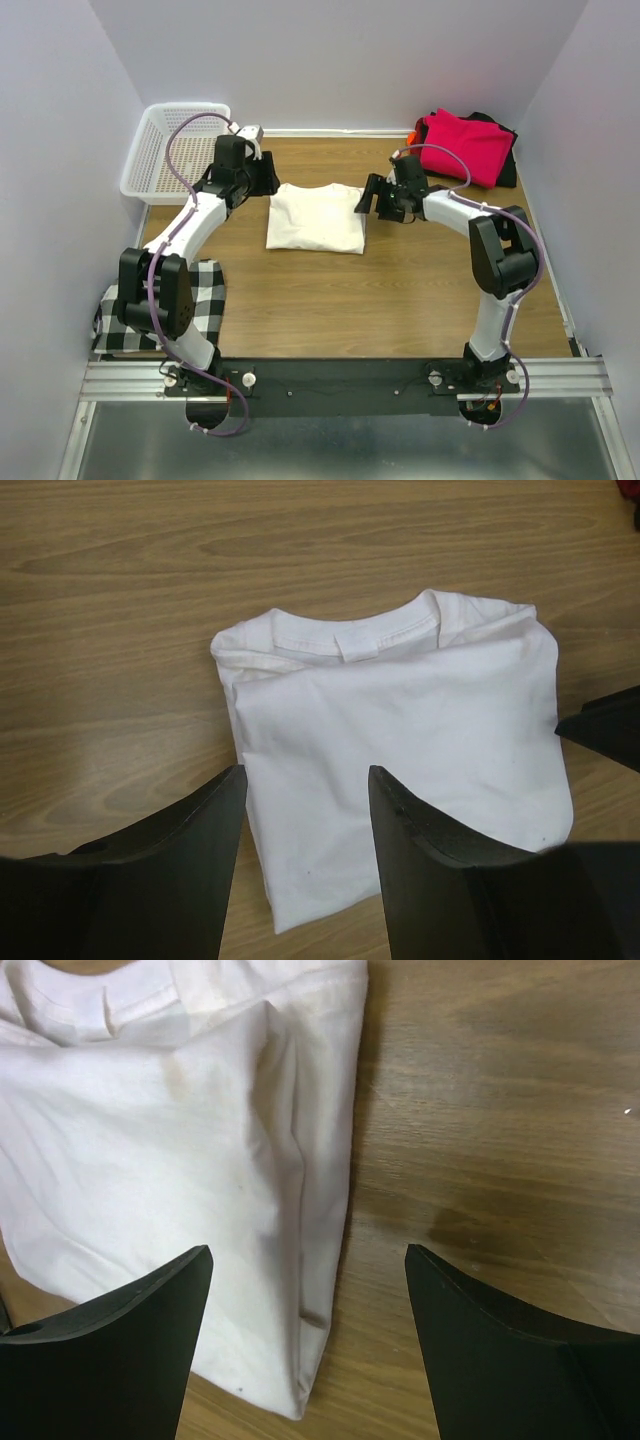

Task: Fold and stack the t-shirts
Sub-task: Put the neatly folded tshirt into the corner of the board with the right arm

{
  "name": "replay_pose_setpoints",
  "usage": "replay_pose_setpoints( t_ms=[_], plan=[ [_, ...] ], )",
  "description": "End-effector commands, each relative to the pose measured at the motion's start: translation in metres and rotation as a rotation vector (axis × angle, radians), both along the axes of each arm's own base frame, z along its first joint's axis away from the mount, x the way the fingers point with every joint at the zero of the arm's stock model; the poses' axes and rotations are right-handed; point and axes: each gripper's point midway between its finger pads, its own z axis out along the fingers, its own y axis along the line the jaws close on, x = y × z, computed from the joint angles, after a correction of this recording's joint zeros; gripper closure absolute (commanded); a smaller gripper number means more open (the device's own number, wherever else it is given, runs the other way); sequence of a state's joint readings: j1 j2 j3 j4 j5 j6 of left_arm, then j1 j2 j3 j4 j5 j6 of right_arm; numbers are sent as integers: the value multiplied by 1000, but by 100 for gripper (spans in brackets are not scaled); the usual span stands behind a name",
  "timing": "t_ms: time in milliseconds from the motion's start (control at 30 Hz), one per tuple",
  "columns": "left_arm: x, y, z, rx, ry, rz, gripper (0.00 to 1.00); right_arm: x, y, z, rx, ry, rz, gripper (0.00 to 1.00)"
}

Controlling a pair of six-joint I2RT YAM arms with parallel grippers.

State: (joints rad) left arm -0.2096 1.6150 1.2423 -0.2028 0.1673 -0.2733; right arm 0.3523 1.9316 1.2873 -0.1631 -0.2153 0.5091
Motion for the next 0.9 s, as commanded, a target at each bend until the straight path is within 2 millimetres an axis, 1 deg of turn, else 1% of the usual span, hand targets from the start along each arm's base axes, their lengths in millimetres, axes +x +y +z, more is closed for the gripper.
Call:
replay_pose_setpoints(
  t_ms=[0, 33, 100, 133, 167, 200, 267, 333, 367, 467, 500, 567, 600, 667, 700, 767, 800, 867],
  plan=[
    [-6, 9, 8, -24, -17, -28, 39, -6, 9, -22, 94, 31, 54, 14],
    [-6, 10, 8, -27, -16, -28, 39, -10, 9, -31, 95, 51, 59, 14],
    [-6, 12, 8, -36, -15, -30, 39, -14, 12, -36, 123, 62, 84, 14],
    [-6, 14, 8, -37, -15, -27, 39, -17, 13, -43, 128, 80, 91, 14],
    [-6, 16, 8, -39, -13, -22, 39, -19, 17, -45, 153, 78, 113, 14],
    [-6, 16, 9, -42, -15, -25, 39, -19, 18, -47, 165, 77, 117, 16],
    [-6, 18, 8, -47, -14, -21, 39, -26, 25, -57, 201, 112, 153, 19],
    [-6, 18, 7, -50, -8, -22, 39, -30, 29, -62, 229, 129, 182, 22],
    [-5, 19, 6, -52, -7, -22, 39, -35, 33, -68, 246, 154, 204, 23],
    [-5, 20, 7, -58, -7, -23, 39, -40, 39, -74, 281, 180, 244, 30],
    [-5, 21, 8, -58, -8, -21, 39, -44, 40, -83, 286, 209, 247, 31],
    [-4, 22, 7, -58, -9, -19, 39, -44, 41, -89, 292, 224, 253, 33],
    [-3, 22, 8, -60, -10, -19, 39, -46, 41, -97, 288, 244, 248, 39],
    [-2, 21, 7, -63, -6, -22, 39, -45, 41, -100, 287, 250, 240, 50],
    [-2, 22, 7, -63, -8, -23, 39, -45, 40, -102, 283, 255, 235, 67],
    [-1, 22, 8, -66, -9, -25, 39, -42, 37, -102, 258, 242, 221, 84],
    [-1, 22, 7, -66, -6, -23, 39, -43, 33, -104, 239, 251, 211, 98],
    [1, 23, 6, -65, -5, -22, 39, -40, 30, -101, 207, 233, 203, 99]
  ],
)
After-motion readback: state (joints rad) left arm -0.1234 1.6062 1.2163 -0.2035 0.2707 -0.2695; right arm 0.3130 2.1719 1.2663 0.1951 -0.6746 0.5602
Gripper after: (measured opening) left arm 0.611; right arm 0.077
